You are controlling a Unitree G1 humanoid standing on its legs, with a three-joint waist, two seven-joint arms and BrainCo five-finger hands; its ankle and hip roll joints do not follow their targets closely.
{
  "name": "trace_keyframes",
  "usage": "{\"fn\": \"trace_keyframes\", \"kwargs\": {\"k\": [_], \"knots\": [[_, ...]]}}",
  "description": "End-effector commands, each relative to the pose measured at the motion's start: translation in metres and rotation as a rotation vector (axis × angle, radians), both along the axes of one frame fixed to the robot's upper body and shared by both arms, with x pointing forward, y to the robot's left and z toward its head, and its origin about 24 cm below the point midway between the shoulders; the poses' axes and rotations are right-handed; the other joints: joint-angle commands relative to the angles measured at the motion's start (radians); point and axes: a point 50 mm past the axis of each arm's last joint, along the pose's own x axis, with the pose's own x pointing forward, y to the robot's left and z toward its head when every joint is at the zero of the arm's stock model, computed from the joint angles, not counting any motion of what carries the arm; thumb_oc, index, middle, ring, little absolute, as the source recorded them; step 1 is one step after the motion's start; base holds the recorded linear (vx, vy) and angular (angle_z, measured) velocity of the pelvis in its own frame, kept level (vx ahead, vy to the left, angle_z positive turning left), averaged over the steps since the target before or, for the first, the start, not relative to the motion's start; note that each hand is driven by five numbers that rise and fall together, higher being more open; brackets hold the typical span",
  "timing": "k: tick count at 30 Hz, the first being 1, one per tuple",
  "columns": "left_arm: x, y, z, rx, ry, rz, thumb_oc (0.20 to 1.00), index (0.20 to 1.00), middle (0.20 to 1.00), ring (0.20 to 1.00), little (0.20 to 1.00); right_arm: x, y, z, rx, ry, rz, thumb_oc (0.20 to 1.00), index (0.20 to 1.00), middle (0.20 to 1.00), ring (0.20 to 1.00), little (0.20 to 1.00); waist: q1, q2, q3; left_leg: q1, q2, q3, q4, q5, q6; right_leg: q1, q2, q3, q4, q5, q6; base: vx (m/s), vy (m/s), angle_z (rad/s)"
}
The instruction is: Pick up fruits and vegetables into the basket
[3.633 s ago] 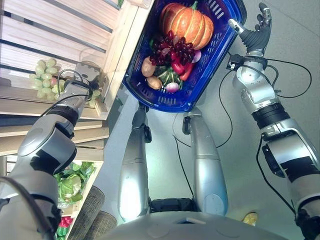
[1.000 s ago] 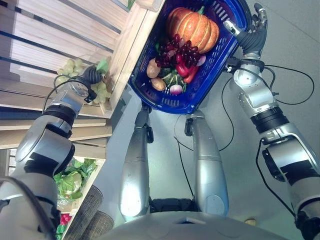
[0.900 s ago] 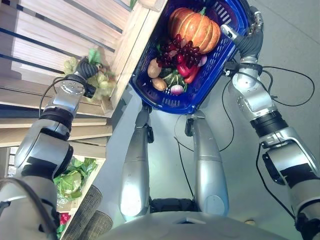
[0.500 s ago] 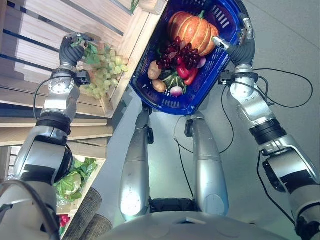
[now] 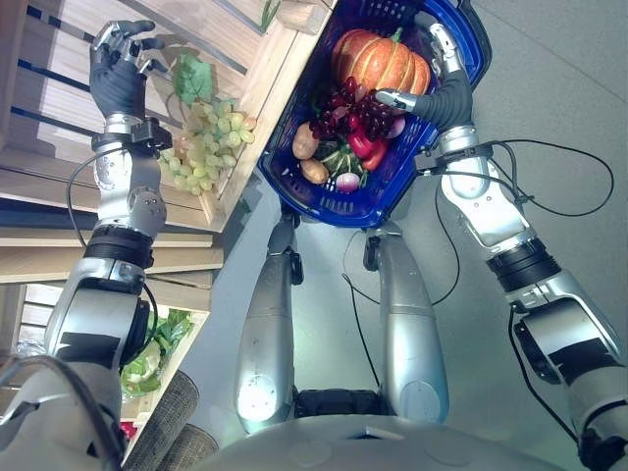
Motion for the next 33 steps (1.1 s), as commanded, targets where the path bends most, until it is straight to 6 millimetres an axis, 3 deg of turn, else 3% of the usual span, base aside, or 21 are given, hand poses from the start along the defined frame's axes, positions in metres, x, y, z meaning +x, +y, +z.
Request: {"fn": "trace_keyframes", "kwargs": {"k": [1, 4, 6, 7, 8, 13, 19, 25, 33], "knots": [[-0.007, 0.002, 0.019, -0.036, -0.128, 0.018, 0.200, 0.200, 0.200, 0.200, 0.200, -0.015, 0.018, 0.013, -0.026, -0.095, 0.101, 1.000, 1.000, 1.000, 1.000, 1.000, 0.009, -0.029, -0.040, -0.003, -0.045, 0.040, 0.123, -0.138, 0.021, 0.083, 0.000, 0.008, -0.144, 0.040, 0.109, 0.00, 0.000, 0.00], [-0.003, -0.003, 0.018, 0.089, -0.058, 0.125, 0.200, 0.200, 0.200, 0.200, 0.200, -0.013, 0.017, 0.015, -0.021, -0.093, 0.087, 1.000, 1.000, 1.000, 1.000, 1.000, 0.009, -0.027, -0.040, -0.004, -0.045, 0.041, 0.126, -0.139, 0.020, 0.081, -0.001, 0.008, -0.141, 0.041, 0.110, 0.00, 0.000, 0.00], [0.002, -0.002, 0.014, 0.251, 0.056, 0.326, 0.200, 0.200, 0.200, 0.200, 0.200, -0.011, 0.013, 0.017, -0.009, -0.092, 0.060, 1.000, 1.000, 1.000, 1.000, 1.000, 0.009, -0.026, -0.040, -0.006, -0.044, 0.042, 0.129, -0.138, 0.020, 0.080, -0.002, 0.007, -0.142, 0.042, 0.111, 0.00, 0.000, 0.00], [0.005, 0.002, 0.008, 0.363, 0.135, 0.428, 0.693, 0.693, 0.693, 0.693, 0.693, -0.011, 0.009, 0.016, 0.004, -0.088, 0.037, 1.000, 1.000, 1.000, 1.000, 1.000, 0.008, -0.026, -0.040, -0.006, -0.044, 0.043, 0.129, -0.136, 0.020, 0.080, -0.003, 0.007, -0.142, 0.045, 0.112, 0.00, 0.000, 0.00], [0.008, 0.008, 0.001, 0.464, 0.216, 0.530, 1.000, 1.000, 1.000, 1.000, 1.000, -0.009, 0.004, 0.016, 0.034, -0.080, -0.009, 1.000, 1.000, 1.000, 1.000, 1.000, 0.006, -0.026, -0.040, -0.007, -0.045, 0.043, 0.130, -0.134, 0.020, 0.079, -0.003, 0.007, -0.144, 0.048, 0.113, 0.00, 0.000, 0.00], [0.011, 0.032, -0.023, 0.729, 0.450, 0.719, 1.000, 1.000, 1.000, 1.000, 1.000, -0.003, -0.032, 0.007, 0.236, -0.063, -0.235, 1.000, 1.000, 1.000, 1.000, 1.000, -0.007, -0.030, -0.040, -0.004, -0.043, 0.049, 0.130, -0.133, 0.021, 0.082, 0.005, 0.013, -0.145, 0.050, 0.116, 0.00, 0.006, 0.00], [0.016, 0.037, -0.049, 0.937, 0.630, 0.761, 1.000, 1.000, 1.000, 1.000, 1.000, 0.002, -0.074, -0.005, 0.442, -0.065, -0.464, 1.000, 1.000, 1.000, 1.000, 1.000, -0.023, -0.043, -0.040, -0.016, -0.033, 0.060, 0.139, -0.140, 0.021, 0.070, 0.014, 0.019, -0.140, 0.051, 0.115, 0.00, 0.000, 0.00], [0.016, 0.039, -0.064, 1.027, 0.704, 0.720, 1.000, 1.000, 1.000, 1.000, 1.000, 0.006, -0.099, -0.012, 0.548, -0.062, -0.614, 1.000, 1.000, 1.000, 1.000, 1.000, -0.026, -0.043, -0.040, -0.022, -0.026, 0.064, 0.146, -0.141, 0.020, 0.060, 0.020, 0.022, -0.132, 0.056, 0.117, 0.00, 0.000, 0.00], [0.021, 0.023, -0.073, 1.093, 0.680, 0.590, 1.000, 1.000, 1.000, 1.000, 1.000, 0.013, -0.126, -0.029, 0.574, 0.021, -0.779, 1.000, 1.000, 1.000, 1.000, 1.000, -0.019, -0.040, -0.040, -0.032, -0.023, 0.059, 0.148, -0.141, 0.023, 0.052, 0.028, 0.024, -0.129, 0.061, 0.117, 0.00, 0.000, 0.00]]}}
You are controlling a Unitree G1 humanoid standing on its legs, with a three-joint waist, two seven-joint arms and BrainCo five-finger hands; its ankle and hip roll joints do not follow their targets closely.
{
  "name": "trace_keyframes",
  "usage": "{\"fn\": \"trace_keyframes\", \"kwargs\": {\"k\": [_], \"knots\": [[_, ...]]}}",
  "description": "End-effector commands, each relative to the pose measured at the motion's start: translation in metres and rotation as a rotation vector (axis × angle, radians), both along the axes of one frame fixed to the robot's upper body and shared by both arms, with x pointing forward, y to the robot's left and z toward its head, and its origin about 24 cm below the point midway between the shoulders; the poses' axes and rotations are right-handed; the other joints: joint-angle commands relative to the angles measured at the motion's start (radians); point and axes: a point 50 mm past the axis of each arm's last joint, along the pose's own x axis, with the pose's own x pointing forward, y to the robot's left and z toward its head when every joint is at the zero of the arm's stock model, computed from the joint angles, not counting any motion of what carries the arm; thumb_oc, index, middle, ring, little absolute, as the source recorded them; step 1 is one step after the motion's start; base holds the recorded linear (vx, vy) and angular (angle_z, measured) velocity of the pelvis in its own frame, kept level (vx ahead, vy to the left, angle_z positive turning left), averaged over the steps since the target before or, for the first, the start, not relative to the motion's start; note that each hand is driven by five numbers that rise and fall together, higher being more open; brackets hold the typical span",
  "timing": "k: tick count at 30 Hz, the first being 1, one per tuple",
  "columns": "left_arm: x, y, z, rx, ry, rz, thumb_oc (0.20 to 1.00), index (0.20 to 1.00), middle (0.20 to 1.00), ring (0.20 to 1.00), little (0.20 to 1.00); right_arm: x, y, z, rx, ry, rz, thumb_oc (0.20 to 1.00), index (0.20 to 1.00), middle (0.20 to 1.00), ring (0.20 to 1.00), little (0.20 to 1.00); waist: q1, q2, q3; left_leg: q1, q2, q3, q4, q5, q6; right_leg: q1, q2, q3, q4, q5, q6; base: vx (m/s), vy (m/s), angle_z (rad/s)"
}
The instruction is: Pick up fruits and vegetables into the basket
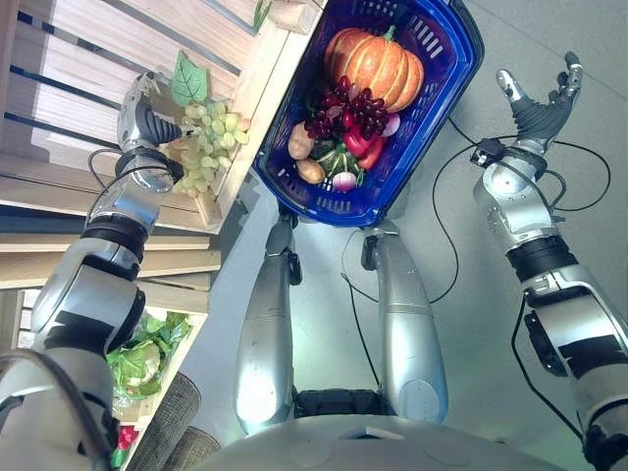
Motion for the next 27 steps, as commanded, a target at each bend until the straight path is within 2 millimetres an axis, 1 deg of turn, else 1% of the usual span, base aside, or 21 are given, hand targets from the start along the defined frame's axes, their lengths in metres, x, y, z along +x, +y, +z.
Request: {"fn": "trace_keyframes", "kwargs": {"k": [1, 3, 6, 11, 16, 19, 22, 26, 27], "knots": [[0.000, 0.004, -0.016, 0.009, 0.115, -0.012, 1.000, 1.000, 1.000, 1.000, 1.000, -0.002, -0.009, 0.000, 0.052, -0.029, -0.051, 1.000, 1.000, 1.000, 1.000, 1.000, 0.003, -0.038, -0.041, -0.027, -0.028, 0.056, 0.152, -0.141, 0.023, 0.052, 0.025, 0.024, -0.109, 0.063, 0.116, 0.00, 0.000, 0.00], [0.001, 0.002, -0.018, 0.018, 0.150, -0.041, 1.000, 1.000, 1.000, 1.000, 1.000, 0.000, -0.013, -0.003, 0.061, -0.003, -0.065, 1.000, 1.000, 1.000, 1.000, 1.000, 0.005, -0.040, -0.041, -0.029, -0.027, 0.055, 0.153, -0.142, 0.024, 0.052, 0.027, 0.024, -0.110, 0.063, 0.117, 0.00, 0.000, 0.00], [0.005, -0.007, -0.021, 0.009, 0.220, -0.121, 1.000, 1.000, 1.000, 1.000, 1.000, 0.003, -0.018, -0.008, 0.069, 0.032, -0.084, 1.000, 1.000, 1.000, 1.000, 1.000, 0.005, -0.041, -0.041, -0.032, -0.025, 0.052, 0.153, -0.142, 0.024, 0.050, 0.032, 0.026, -0.112, 0.066, 0.119, 0.00, 0.000, 0.00], [0.006, -0.020, -0.031, -0.004, 0.308, -0.200, 1.000, 1.000, 1.000, 1.000, 1.000, 0.006, -0.024, -0.012, 0.069, 0.071, -0.101, 1.000, 1.000, 1.000, 1.000, 1.000, 0.007, -0.035, -0.041, -0.031, -0.025, 0.055, 0.151, -0.144, 0.027, 0.052, 0.036, 0.027, -0.115, 0.068, 0.120, 0.00, -0.004, -0.02], [0.005, -0.023, -0.039, -0.011, 0.341, -0.213, 1.000, 1.000, 1.000, 1.000, 1.000, 0.006, -0.026, -0.012, 0.064, 0.072, -0.100, 1.000, 1.000, 1.000, 1.000, 1.000, 0.010, -0.032, -0.041, -0.030, -0.027, 0.052, 0.150, -0.144, 0.026, 0.056, 0.037, 0.027, -0.119, 0.069, 0.120, 0.00, -0.002, -0.01], [0.004, -0.023, -0.045, 0.000, 0.371, -0.199, 1.000, 1.000, 1.000, 1.000, 1.000, 0.008, -0.023, -0.008, 0.055, 0.060, -0.098, 1.000, 1.000, 1.000, 1.000, 1.000, 0.012, -0.032, -0.041, -0.030, -0.028, 0.050, 0.148, -0.143, 0.025, 0.057, 0.037, 0.026, -0.123, 0.071, 0.121, 0.00, 0.000, 0.00], [0.003, -0.021, -0.048, 0.035, 0.404, -0.182, 1.000, 1.000, 1.000, 1.000, 1.000, 0.009, -0.021, -0.005, 0.052, 0.048, -0.091, 1.000, 1.000, 1.000, 1.000, 1.000, 0.012, -0.035, -0.041, -0.033, -0.027, 0.049, 0.149, -0.143, 0.024, 0.057, 0.038, 0.026, -0.127, 0.071, 0.121, 0.00, 0.000, 0.00], [0.002, -0.017, -0.054, 0.174, 0.471, -0.133, 1.000, 1.000, 1.000, 1.000, 1.000, 0.010, -0.019, -0.004, 0.058, 0.036, -0.081, 1.000, 1.000, 1.000, 1.000, 1.000, 0.010, -0.042, -0.041, -0.035, -0.026, 0.045, 0.151, -0.146, 0.025, 0.057, 0.041, 0.025, -0.126, 0.072, 0.121, 0.00, -0.008, 0.00], [0.002, -0.015, -0.055, 0.237, 0.481, -0.104, 1.000, 1.000, 1.000, 1.000, 1.000, 0.011, -0.018, -0.003, 0.059, 0.030, -0.079, 1.000, 1.000, 1.000, 1.000, 1.000, 0.010, -0.044, -0.041, -0.036, -0.025, 0.045, 0.151, -0.146, 0.025, 0.056, 0.041, 0.025, -0.127, 0.073, 0.121, 0.00, 0.000, 0.00]]}}
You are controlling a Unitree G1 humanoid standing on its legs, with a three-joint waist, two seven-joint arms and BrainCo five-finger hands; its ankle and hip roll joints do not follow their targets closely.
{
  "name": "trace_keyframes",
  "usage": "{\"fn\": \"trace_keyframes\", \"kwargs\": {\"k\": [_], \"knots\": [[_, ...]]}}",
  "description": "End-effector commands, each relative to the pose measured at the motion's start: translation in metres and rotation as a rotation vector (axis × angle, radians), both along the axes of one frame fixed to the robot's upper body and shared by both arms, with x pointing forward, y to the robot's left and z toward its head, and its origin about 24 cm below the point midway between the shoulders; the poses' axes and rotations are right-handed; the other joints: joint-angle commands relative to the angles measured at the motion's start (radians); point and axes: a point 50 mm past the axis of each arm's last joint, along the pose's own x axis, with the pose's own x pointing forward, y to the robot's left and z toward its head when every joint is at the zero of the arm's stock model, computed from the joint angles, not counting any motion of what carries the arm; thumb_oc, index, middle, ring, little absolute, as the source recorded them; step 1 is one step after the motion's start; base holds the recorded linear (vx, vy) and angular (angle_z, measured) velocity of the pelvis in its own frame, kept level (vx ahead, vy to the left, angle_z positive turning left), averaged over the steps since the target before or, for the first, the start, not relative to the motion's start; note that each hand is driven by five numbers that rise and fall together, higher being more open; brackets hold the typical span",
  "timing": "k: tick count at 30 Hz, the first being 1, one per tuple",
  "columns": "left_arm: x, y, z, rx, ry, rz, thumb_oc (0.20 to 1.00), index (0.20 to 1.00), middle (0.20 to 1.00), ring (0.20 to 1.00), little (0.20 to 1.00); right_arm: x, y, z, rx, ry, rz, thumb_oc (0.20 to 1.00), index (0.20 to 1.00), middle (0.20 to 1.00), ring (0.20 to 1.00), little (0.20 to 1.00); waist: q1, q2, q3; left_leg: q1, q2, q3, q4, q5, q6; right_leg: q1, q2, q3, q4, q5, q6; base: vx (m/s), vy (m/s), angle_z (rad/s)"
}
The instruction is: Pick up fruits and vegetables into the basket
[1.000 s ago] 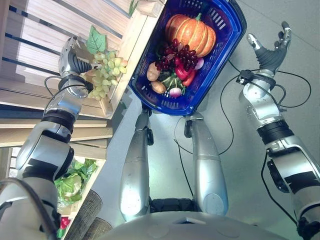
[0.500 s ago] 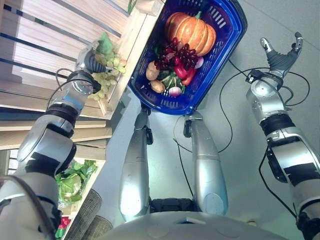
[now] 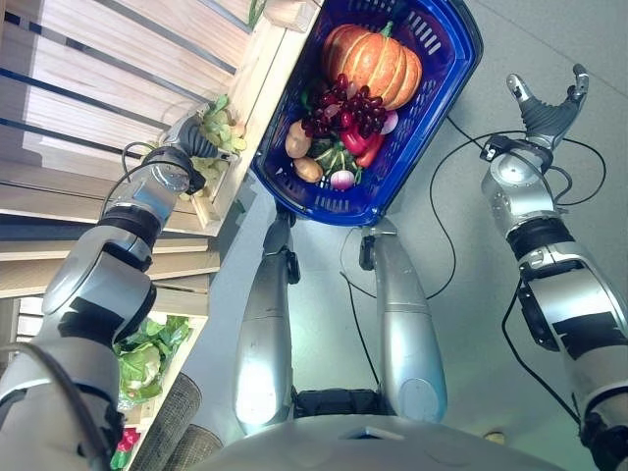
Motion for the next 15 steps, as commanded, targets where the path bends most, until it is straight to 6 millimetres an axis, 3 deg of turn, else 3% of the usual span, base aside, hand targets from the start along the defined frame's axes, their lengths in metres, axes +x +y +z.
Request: {"fn": "trace_keyframes", "kwargs": {"k": [1, 6, 15], "knots": [[-0.010, 0.015, -0.034, 0.178, 0.133, 0.104, 1.000, 1.000, 1.000, 1.000, 1.000, -0.003, -0.004, 0.004, 0.036, -0.069, -0.012, 1.000, 1.000, 1.000, 1.000, 1.000, 0.019, -0.041, -0.040, -0.019, -0.026, 0.045, 0.132, -0.134, 0.015, 0.047, 0.036, 0.021, -0.103, 0.060, 0.110, 0.00, 0.000, 0.00], [-0.013, 0.029, -0.034, 0.451, 0.185, 0.162, 1.000, 1.000, 1.000, 1.000, 1.000, -0.001, -0.001, 0.011, 0.020, -0.085, 0.001, 1.000, 1.000, 1.000, 1.000, 1.000, 0.013, -0.049, -0.040, -0.021, -0.025, 0.040, 0.130, -0.135, 0.013, 0.046, 0.038, 0.024, -0.112, 0.063, 0.108, 0.00, 0.000, 0.00], [-0.016, 0.036, -0.032, 0.702, 0.183, 0.192, 1.000, 1.000, 1.000, 1.000, 1.000, -0.001, 0.006, 0.013, 0.018, -0.114, 0.019, 1.000, 1.000, 1.000, 1.000, 1.000, 0.011, -0.059, -0.040, -0.032, -0.028, 0.033, 0.126, -0.138, 0.012, 0.037, 0.038, 0.024, -0.124, 0.070, 0.108, 0.00, 0.000, 0.00]]}}
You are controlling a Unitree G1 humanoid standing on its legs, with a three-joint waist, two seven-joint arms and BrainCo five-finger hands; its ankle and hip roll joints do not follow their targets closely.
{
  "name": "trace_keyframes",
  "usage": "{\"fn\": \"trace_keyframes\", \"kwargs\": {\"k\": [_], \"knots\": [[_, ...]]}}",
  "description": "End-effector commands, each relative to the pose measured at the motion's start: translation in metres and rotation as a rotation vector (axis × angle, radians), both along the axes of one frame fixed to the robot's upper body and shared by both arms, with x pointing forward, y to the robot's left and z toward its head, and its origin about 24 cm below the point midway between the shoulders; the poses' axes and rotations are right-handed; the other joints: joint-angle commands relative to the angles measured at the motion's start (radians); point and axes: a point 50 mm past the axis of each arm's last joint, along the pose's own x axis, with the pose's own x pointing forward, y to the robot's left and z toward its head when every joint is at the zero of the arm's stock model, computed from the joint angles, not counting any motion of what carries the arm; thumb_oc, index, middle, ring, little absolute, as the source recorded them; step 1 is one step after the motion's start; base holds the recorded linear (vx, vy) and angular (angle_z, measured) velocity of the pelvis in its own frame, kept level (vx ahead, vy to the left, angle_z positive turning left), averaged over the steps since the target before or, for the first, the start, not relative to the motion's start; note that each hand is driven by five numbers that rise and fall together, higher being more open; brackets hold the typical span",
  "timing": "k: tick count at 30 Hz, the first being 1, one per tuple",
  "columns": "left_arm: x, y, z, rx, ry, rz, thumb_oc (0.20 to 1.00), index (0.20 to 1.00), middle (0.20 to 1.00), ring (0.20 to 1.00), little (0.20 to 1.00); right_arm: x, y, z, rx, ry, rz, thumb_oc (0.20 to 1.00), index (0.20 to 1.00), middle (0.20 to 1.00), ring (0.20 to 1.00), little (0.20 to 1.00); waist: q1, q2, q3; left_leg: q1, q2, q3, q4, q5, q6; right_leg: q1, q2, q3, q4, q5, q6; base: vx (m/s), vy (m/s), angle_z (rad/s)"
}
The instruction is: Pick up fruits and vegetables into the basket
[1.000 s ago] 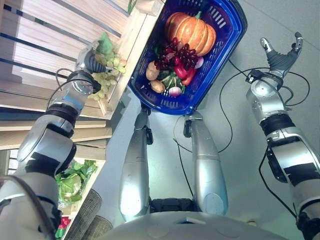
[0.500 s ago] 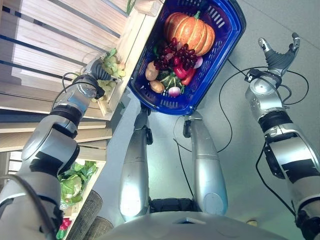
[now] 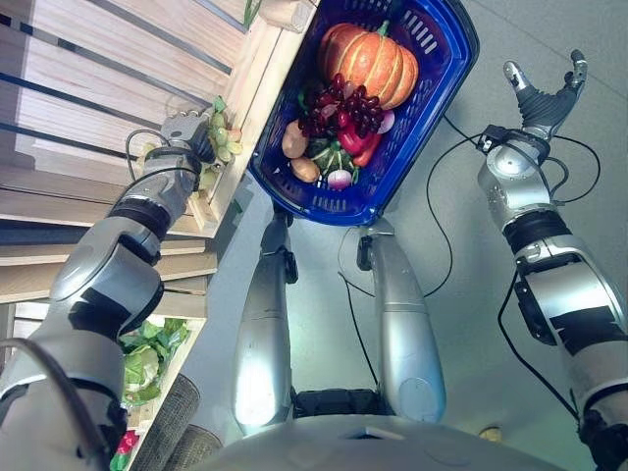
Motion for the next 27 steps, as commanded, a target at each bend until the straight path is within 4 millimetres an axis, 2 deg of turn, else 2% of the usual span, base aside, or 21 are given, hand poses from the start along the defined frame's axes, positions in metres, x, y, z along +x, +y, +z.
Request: {"fn": "trace_keyframes", "kwargs": {"k": [1, 2, 7, 8, 9, 10, 27], "knots": [[-0.022, 0.046, -0.038, 0.132, 0.141, 0.230, 1.000, 1.000, 1.000, 1.000, 1.000, -0.004, -0.001, -0.001, 0.028, -0.058, -0.006, 1.000, 1.000, 1.000, 1.000, 1.000, 0.016, -0.048, -0.035, -0.015, -0.032, 0.036, 0.118, -0.128, 0.013, 0.044, 0.030, 0.023, -0.109, 0.065, 0.105, 0.00, 0.000, 0.00], [-0.021, 0.046, -0.036, 0.204, 0.136, 0.225, 1.000, 1.000, 1.000, 1.000, 1.000, -0.004, 0.001, 0.001, 0.027, -0.066, -0.002, 1.000, 1.000, 1.000, 1.000, 1.000, 0.015, -0.050, -0.035, -0.016, -0.032, 0.035, 0.116, -0.129, 0.013, 0.043, 0.029, 0.023, -0.111, 0.066, 0.105, 0.00, 0.000, 0.00], [-0.023, 0.050, -0.036, 0.278, 0.146, 0.227, 1.000, 1.000, 1.000, 1.000, 1.000, -0.004, 0.005, 0.004, 0.020, -0.084, 0.004, 1.000, 1.000, 1.000, 1.000, 1.000, 0.015, -0.055, -0.035, -0.025, -0.033, 0.032, 0.120, -0.131, 0.012, 0.035, 0.027, 0.022, -0.113, 0.068, 0.106, 0.00, 0.000, 0.01], [-0.023, 0.049, -0.036, 0.278, 0.153, 0.227, 0.771, 0.771, 0.771, 0.771, 0.771, -0.004, 0.005, 0.004, 0.021, -0.086, 0.005, 1.000, 1.000, 1.000, 1.000, 1.000, 0.015, -0.055, -0.035, -0.026, -0.034, 0.031, 0.120, -0.131, 0.011, 0.035, 0.027, 0.023, -0.115, 0.069, 0.107, 0.00, 0.000, 0.00], [-0.022, 0.049, -0.036, 0.268, 0.158, 0.230, 0.614, 0.614, 0.614, 0.614, 0.614, -0.004, 0.006, 0.004, 0.024, -0.088, 0.007, 1.000, 1.000, 1.000, 1.000, 1.000, 0.015, -0.055, -0.035, -0.028, -0.033, 0.031, 0.122, -0.133, 0.012, 0.032, 0.026, 0.023, -0.113, 0.069, 0.107, 0.00, 0.000, 0.00], [-0.022, 0.049, -0.035, 0.269, 0.173, 0.234, 0.200, 0.200, 0.200, 0.200, 0.200, -0.004, 0.007, 0.003, 0.025, -0.087, 0.007, 1.000, 1.000, 1.000, 1.000, 1.000, 0.014, -0.056, -0.035, -0.028, -0.033, 0.031, 0.120, -0.133, 0.012, 0.031, 0.026, 0.023, -0.114, 0.069, 0.108, 0.00, 0.000, 0.00], [-0.030, 0.051, -0.057, 0.097, 0.259, 0.260, 0.200, 0.200, 0.200, 0.200, 0.200, -0.006, 0.010, 0.002, 0.028, -0.090, 0.011, 1.000, 1.000, 1.000, 1.000, 1.000, 0.014, -0.051, -0.035, -0.025, -0.037, 0.028, 0.122, -0.133, 0.012, 0.035, 0.027, 0.024, -0.115, 0.072, 0.105, 0.00, 0.000, 0.00]]}}
